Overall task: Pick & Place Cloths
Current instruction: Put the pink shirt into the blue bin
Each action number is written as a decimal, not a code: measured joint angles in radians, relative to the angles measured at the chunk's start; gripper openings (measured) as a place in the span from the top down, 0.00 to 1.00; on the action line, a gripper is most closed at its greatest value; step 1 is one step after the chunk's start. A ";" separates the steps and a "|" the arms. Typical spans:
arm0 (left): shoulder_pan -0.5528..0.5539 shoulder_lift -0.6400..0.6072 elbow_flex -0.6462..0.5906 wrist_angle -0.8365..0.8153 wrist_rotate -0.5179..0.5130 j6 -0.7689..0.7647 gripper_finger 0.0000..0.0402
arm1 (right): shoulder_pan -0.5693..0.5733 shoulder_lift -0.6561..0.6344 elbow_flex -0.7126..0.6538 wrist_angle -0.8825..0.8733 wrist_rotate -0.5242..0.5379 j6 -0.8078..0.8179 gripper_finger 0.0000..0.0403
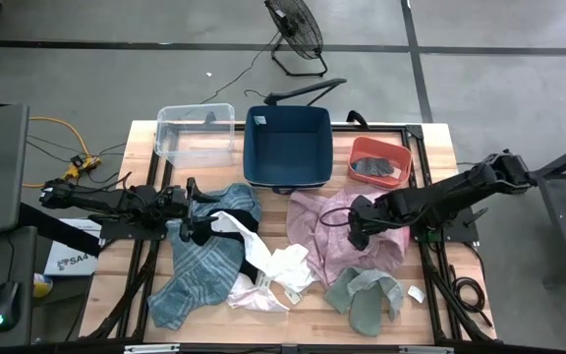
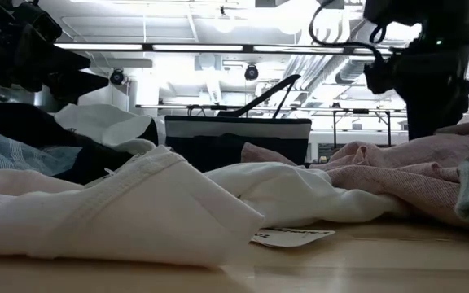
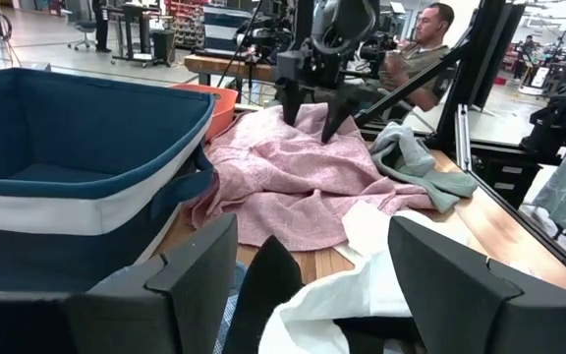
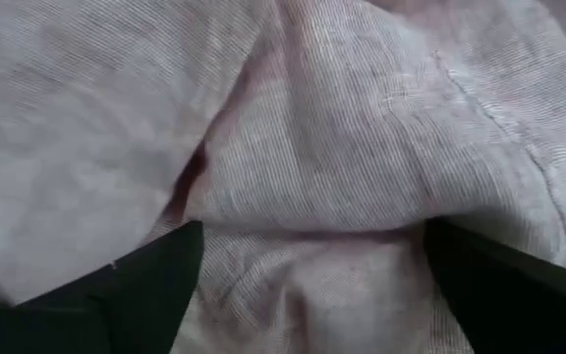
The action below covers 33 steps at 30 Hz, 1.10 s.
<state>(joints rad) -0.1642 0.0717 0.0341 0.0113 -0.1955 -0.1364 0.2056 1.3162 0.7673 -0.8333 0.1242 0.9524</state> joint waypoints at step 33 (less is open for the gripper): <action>0.000 0.000 0.000 0.000 0.000 0.000 0.36 | -0.074 0.326 0.009 0.098 -0.064 -0.034 0.66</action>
<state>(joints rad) -0.1639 0.0719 0.0341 0.0113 -0.1955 -0.1364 0.1320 1.6424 0.7761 -0.7357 0.0601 0.9182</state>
